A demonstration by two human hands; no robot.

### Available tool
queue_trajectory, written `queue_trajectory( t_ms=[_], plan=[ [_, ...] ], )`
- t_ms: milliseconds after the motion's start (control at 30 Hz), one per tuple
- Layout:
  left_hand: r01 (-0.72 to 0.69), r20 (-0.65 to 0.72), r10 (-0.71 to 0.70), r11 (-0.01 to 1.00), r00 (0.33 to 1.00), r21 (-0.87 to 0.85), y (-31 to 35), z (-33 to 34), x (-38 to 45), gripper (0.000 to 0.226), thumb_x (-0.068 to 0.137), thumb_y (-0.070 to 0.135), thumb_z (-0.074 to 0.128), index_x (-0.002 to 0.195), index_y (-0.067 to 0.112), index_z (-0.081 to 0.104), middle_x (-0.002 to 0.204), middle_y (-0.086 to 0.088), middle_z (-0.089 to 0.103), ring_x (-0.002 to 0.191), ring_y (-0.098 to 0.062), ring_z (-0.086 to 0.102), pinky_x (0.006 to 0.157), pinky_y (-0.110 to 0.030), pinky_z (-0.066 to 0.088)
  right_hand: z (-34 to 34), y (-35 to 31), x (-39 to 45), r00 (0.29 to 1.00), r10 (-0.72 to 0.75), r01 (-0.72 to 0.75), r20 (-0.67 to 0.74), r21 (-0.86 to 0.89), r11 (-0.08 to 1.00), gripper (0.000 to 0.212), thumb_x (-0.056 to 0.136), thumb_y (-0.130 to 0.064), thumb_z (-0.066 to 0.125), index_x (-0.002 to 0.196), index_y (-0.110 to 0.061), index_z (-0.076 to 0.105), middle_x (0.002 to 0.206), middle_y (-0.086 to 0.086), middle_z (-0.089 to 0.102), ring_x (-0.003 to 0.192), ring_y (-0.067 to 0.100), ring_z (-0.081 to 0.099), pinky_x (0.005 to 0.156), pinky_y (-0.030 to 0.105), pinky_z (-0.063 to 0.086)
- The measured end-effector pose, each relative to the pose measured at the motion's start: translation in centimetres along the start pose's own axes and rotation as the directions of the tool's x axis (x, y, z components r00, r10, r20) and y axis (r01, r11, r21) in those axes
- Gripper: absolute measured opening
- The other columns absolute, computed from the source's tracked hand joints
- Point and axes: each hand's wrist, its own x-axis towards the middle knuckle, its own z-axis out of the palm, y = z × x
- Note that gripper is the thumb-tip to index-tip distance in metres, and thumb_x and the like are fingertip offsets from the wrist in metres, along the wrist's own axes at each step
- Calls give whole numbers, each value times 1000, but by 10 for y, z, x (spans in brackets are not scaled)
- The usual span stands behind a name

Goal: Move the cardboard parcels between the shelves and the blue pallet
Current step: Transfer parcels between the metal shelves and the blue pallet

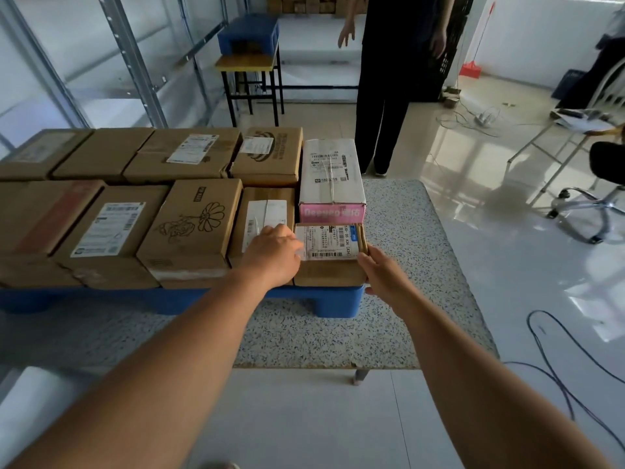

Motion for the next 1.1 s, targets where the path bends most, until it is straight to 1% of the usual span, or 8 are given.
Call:
queue_trajectory(
  t_ms=[167, 300, 400, 467, 567, 633, 900, 1100],
  plan=[
    [-1, 26, 3, 998, 1000, -70, 0, -6, -6, 41, 97, 26, 40, 137, 21, 46, 142, -3, 40, 129, -22, 33, 104, -37, 31, -2, -5, -3, 1000, 12, -12, -3, -97, 995, 25, 99, -26, 36, 117, -17, 51, 95, -1, 60, 80, 13, 55, 68, 31, 48],
    [13, -51, -25, 974, 998, -225, 0, -14, -21, 45, 96, 25, 44, 141, 20, 39, 145, -3, 39, 131, -18, 35, 102, -30, 31, 1, -16, -6, 988, -4, -38, -154, -274, 961, 38, 98, -33, 40, 133, -21, 42, 123, 6, 54, 98, 21, 55, 81, 35, 50],
    [9, -194, -66, 960, 979, -281, 0, -22, -38, 45, 96, 25, 47, 140, 19, 41, 144, -2, 41, 130, -15, 37, 95, -22, 28, 11, -36, -15, 940, -210, 56, -270, -485, 873, 37, 96, -36, 43, 129, -20, 45, 118, 4, 52, 102, 17, 51, 84, 28, 44],
    [21, -255, -109, 946, 961, -323, 0, -24, -54, 47, 96, 25, 49, 141, 18, 39, 145, -3, 40, 131, -16, 37, 100, -24, 30, 22, -49, -23, 901, -342, 145, -267, -558, 817, 40, 96, -34, 45, 132, -17, 46, 120, 3, 51, 108, 17, 48, 84, 26, 39],
    [131, -300, -245, 926, 922, -354, -3, -20, -82, 53, 95, 27, 51, 143, 18, 34, 144, -4, 39, 126, -20, 42, 99, -38, 44, 45, -64, -36, 862, -465, 276, -203, -582, 765, 36, 95, -31, 46, 127, -17, 51, 119, 4, 53, 110, 20, 49, 87, 32, 42],
    [223, -329, -340, 912, 881, -345, -7, -13, -101, 56, 93, 29, 53, 144, 20, 33, 143, -3, 40, 125, -20, 43, 97, -38, 45, 62, -70, -42, 843, -521, 355, -136, -587, 728, 34, 95, -30, 45, 125, -16, 53, 119, 4, 54, 110, 20, 50, 88, 33, 44],
    [467, -356, -534, 845, 767, -260, -45, -6, -169, 62, 90, 39, 54, 145, 23, 30, 151, -2, 31, 135, -22, 31, 106, -39, 31, 135, -87, -70, 782, -620, 550, 70, -547, 631, 36, 92, -31, 47, 125, -19, 54, 125, 3, 55, 115, 21, 48, 94, 35, 41],
    [582, -350, -636, 771, 688, -258, -79, -12, -215, 68, 91, 49, 47, 149, 29, 16, 158, 1, 6, 143, -21, 9, 113, -42, 15, 183, -112, -90, 750, -613, 625, 249, -573, 530, 52, 93, -51, 39, 139, -26, 40, 150, 5, 31, 135, 25, 30, 110, 40, 26]
  ],
)
